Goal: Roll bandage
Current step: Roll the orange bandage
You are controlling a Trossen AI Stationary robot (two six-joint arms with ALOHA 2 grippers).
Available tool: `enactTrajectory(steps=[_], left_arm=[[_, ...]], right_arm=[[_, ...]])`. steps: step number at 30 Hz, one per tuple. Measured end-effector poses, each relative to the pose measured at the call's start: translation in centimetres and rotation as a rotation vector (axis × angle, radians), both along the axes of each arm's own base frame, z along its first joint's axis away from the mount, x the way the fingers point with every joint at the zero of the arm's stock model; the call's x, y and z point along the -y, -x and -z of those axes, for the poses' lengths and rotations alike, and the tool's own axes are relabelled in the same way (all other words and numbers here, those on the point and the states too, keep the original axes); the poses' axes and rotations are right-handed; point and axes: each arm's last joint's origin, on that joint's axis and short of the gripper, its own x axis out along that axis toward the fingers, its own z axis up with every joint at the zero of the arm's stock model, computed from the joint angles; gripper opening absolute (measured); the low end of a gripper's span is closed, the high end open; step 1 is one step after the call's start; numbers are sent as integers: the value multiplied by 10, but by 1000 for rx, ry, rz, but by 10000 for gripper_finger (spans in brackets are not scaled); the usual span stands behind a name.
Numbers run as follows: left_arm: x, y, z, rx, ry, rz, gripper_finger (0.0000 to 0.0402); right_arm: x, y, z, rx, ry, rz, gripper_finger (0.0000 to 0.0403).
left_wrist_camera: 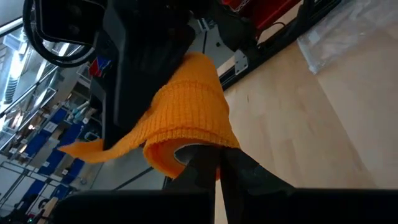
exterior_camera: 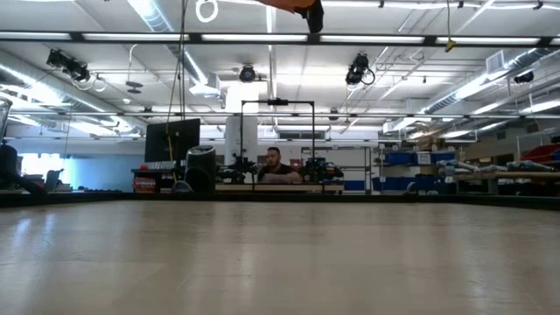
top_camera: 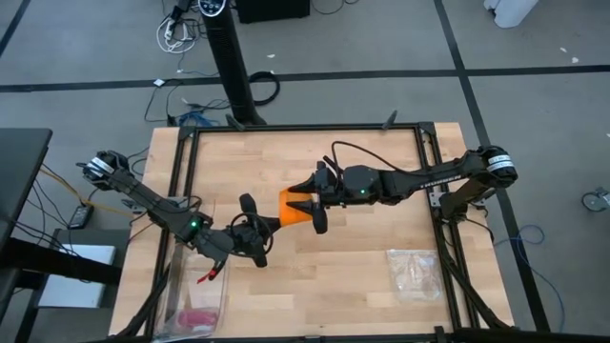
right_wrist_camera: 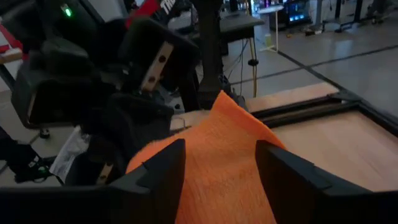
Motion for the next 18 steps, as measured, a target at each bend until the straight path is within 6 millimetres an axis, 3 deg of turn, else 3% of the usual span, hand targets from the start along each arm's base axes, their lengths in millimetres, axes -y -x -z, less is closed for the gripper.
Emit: enactTrajectory(steps=[9, 18], left_arm=[[2, -1, 1, -26, 0, 84, 10], [7, 1, 2, -63, -69, 164, 10]], right_arm=[[0, 0, 3, -37, 21, -90, 191], [5, 0, 3, -34, 53, -85, 99]])
